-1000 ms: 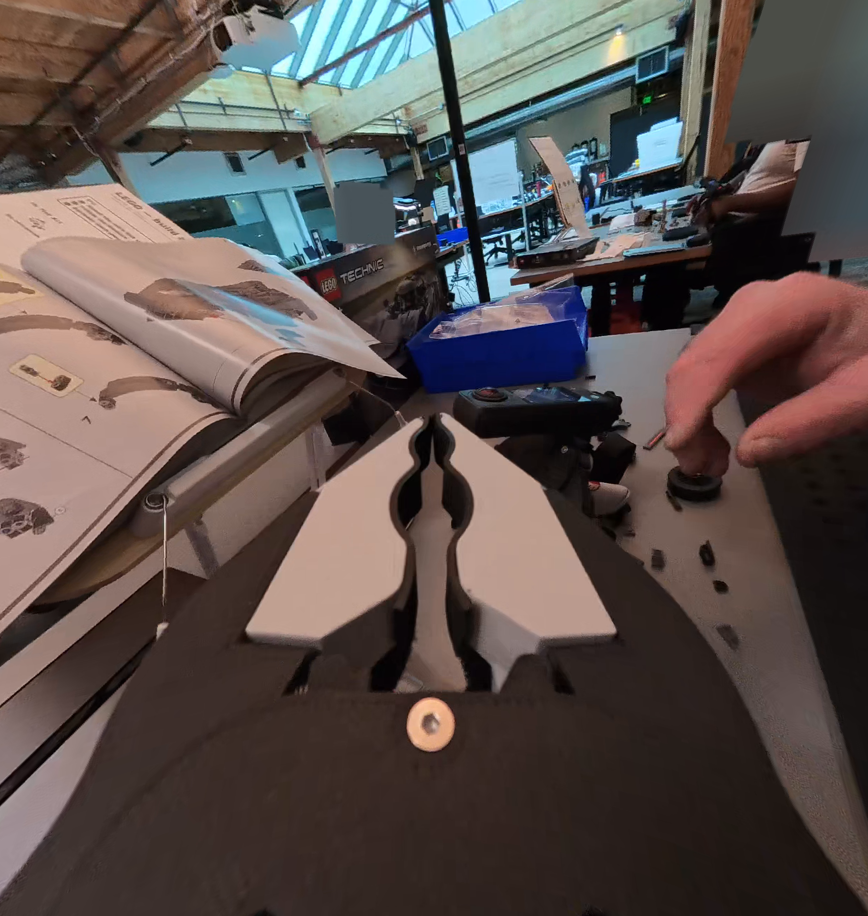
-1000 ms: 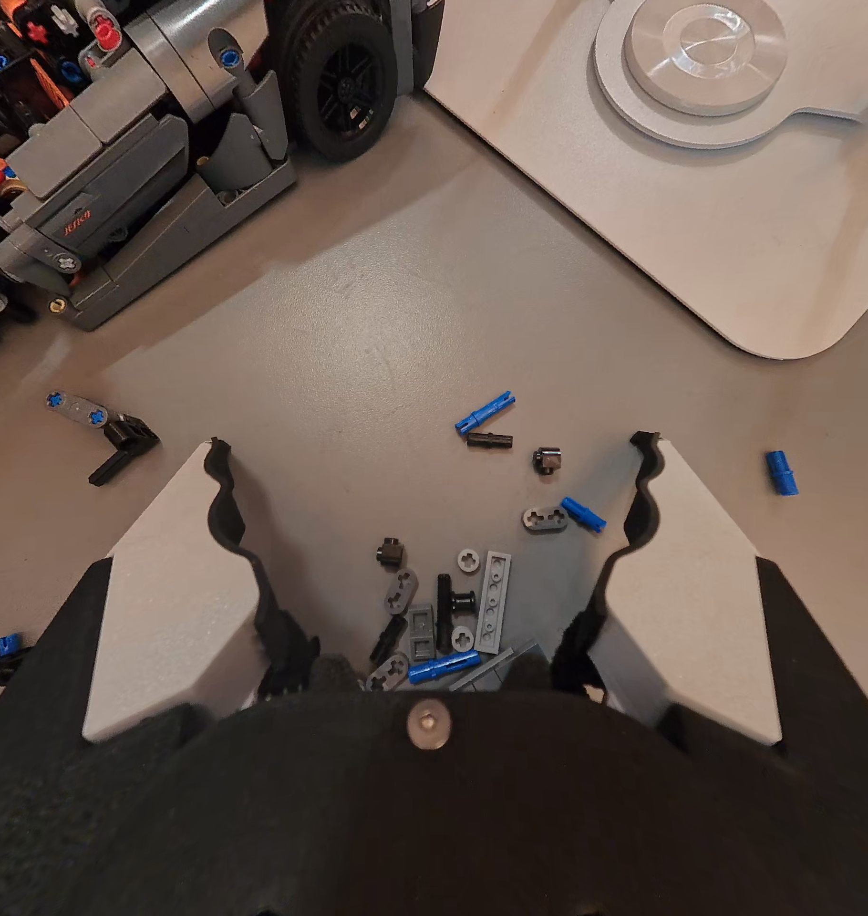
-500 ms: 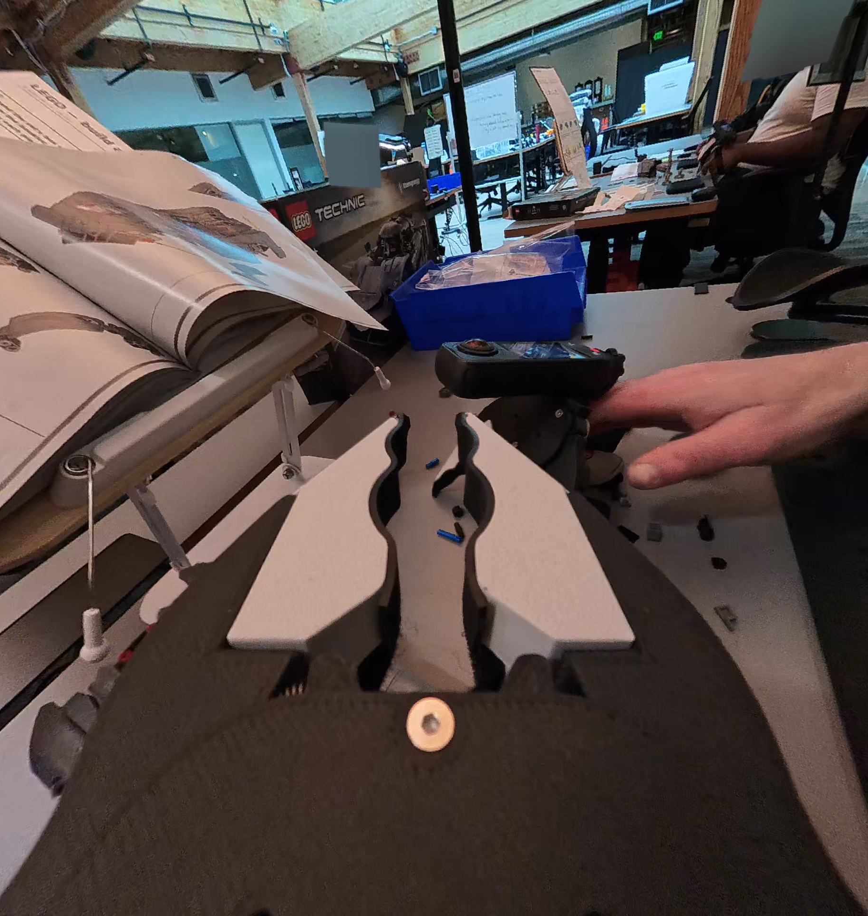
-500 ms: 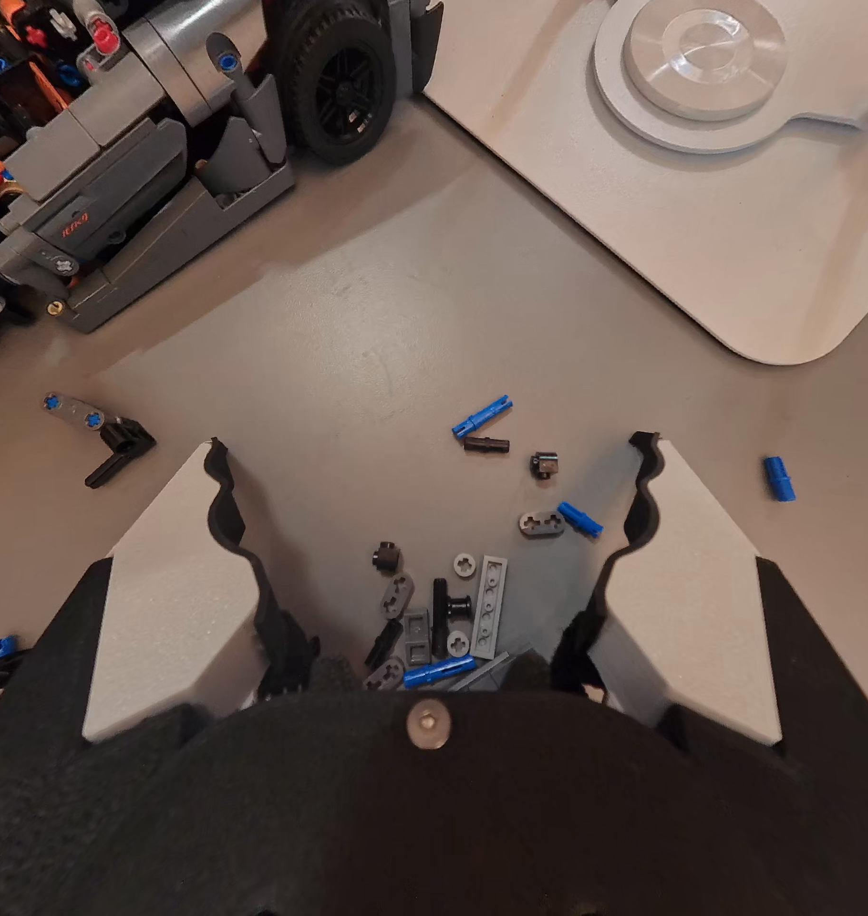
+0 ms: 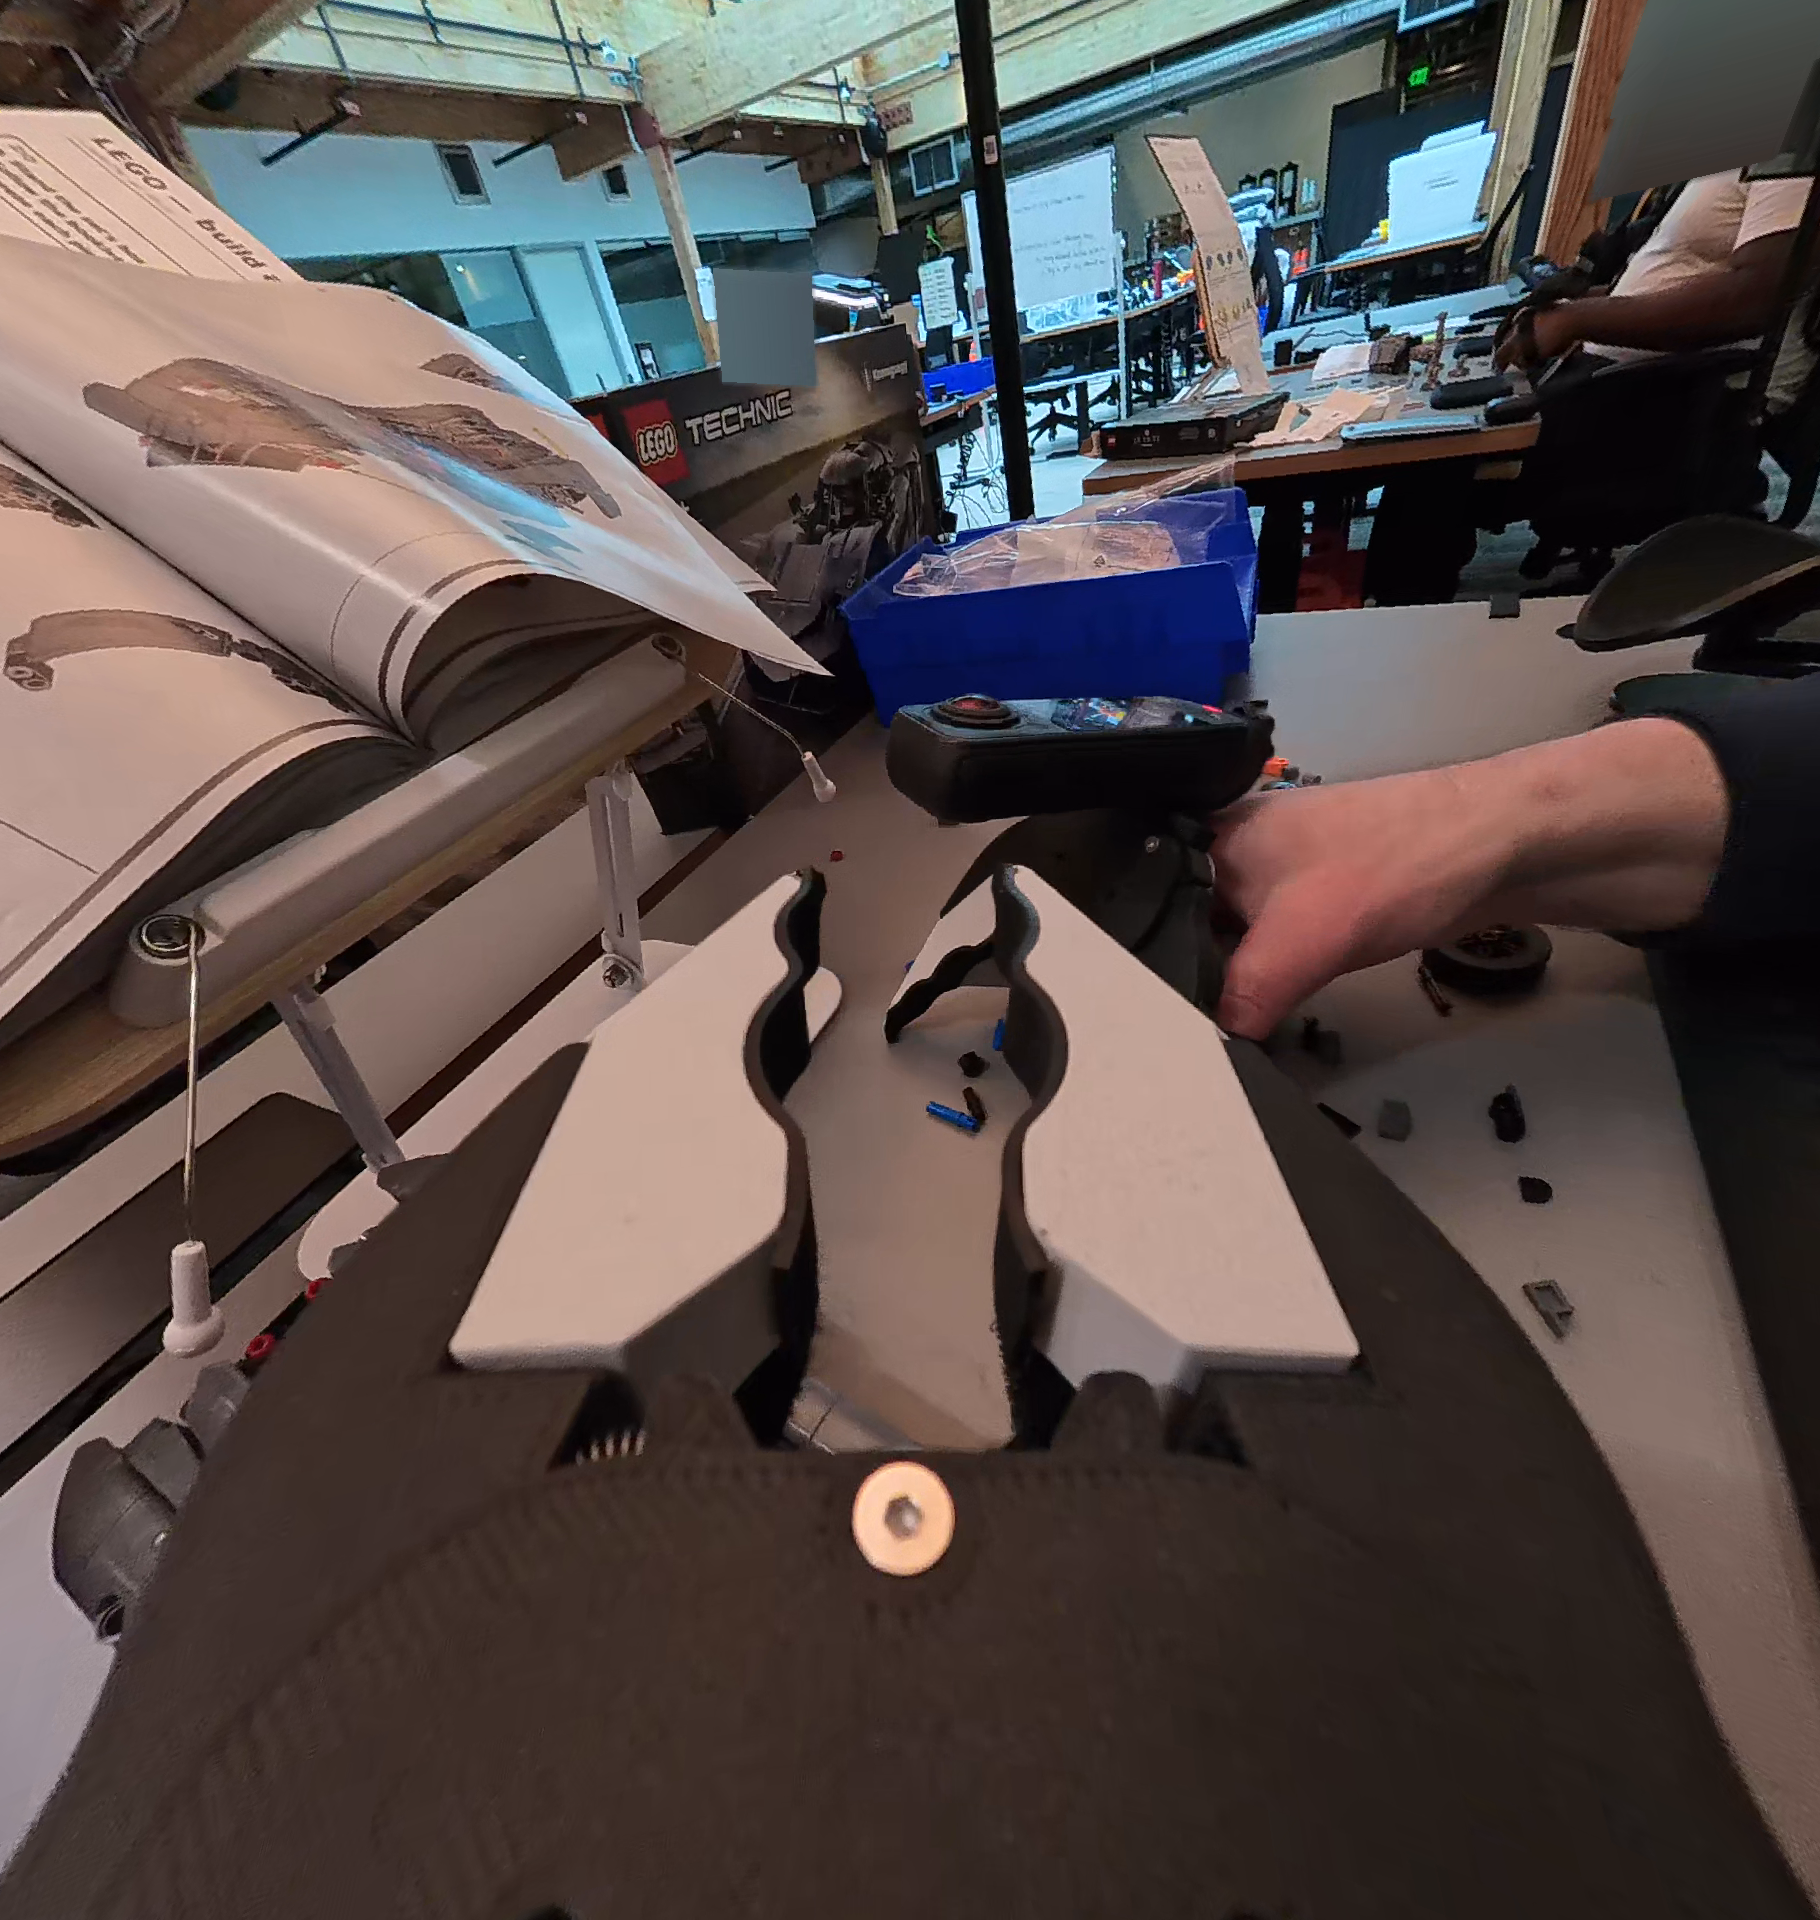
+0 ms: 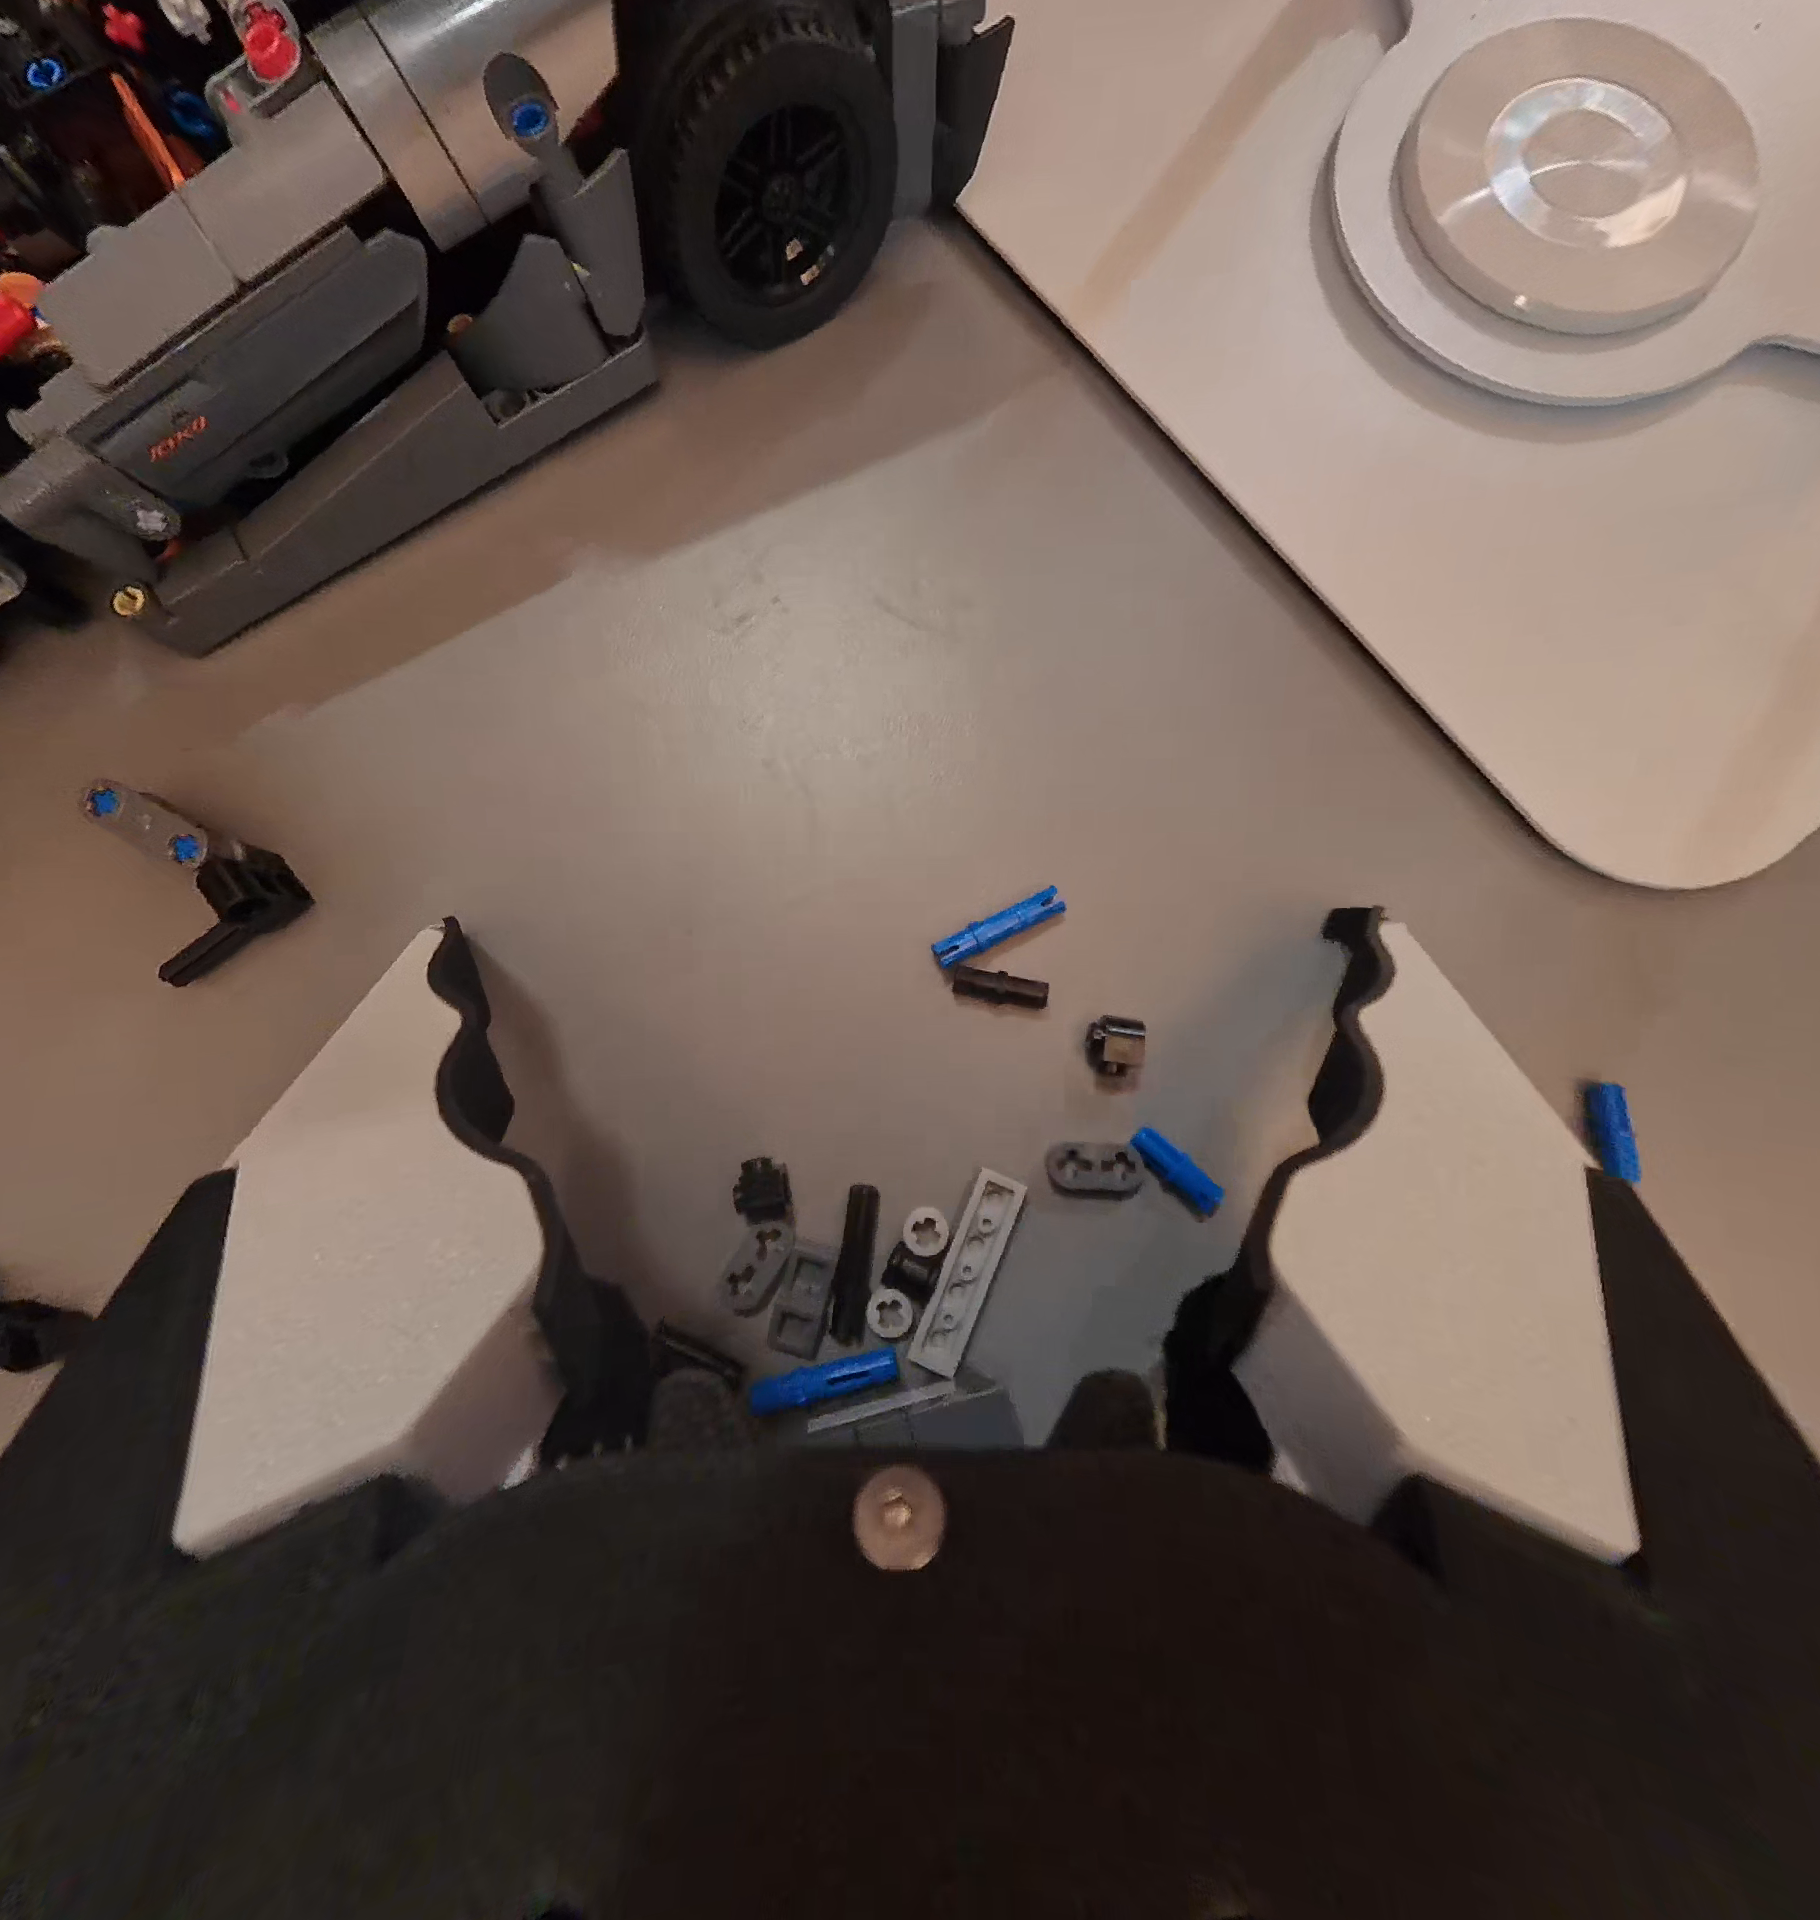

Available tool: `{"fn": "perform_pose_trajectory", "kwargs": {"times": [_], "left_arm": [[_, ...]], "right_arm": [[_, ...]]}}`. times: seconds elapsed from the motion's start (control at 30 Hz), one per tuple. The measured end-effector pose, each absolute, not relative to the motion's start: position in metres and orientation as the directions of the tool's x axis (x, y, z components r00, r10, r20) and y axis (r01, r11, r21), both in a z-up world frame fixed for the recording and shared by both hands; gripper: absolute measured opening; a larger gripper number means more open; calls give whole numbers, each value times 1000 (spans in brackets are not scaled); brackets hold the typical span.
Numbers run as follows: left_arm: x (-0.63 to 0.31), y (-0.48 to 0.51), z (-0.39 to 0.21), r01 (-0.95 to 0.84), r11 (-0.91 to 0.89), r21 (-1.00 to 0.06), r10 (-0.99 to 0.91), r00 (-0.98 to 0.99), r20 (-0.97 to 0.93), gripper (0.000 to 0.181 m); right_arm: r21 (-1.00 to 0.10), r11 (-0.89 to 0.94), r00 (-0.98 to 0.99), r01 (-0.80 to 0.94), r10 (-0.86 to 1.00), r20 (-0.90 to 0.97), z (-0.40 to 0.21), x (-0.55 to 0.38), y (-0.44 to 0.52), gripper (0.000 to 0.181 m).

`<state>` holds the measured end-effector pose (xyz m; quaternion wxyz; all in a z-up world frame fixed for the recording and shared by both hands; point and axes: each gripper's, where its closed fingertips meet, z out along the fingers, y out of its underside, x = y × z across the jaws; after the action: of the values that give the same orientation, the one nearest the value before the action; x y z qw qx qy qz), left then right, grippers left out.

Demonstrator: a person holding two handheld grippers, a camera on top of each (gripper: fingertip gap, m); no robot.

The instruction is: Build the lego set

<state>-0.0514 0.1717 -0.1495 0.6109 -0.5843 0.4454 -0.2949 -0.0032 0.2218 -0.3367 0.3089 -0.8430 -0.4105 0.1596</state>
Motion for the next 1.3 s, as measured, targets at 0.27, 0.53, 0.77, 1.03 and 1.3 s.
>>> {"fn": "perform_pose_trajectory", "kwargs": {"times": [0.27,0.53,0.77,1.03,1.3], "left_arm": [[-61,178,-134,-100,160,-982,-844,502,-189,53],[-47,164,-127,-5,134,-991,-893,434,-122,49],[-30,131,-118,77,110,-991,-959,269,-86,9],[-2,104,-130,58,51,-997,-986,159,-41,34],[9,97,-137,16,55,-998,-988,143,-52,44]], "right_arm": [[-853,-178,512,490,851,117,-245,-19,217,81],[-968,68,361,241,920,155,-153,-70,148,0],[-988,88,283,129,951,121,-139,-86,131,0],[-986,8,69,167,997,20,-158,-88,103,0],[-976,34,-18,215,999,30,-173,-88,94,0]]}}
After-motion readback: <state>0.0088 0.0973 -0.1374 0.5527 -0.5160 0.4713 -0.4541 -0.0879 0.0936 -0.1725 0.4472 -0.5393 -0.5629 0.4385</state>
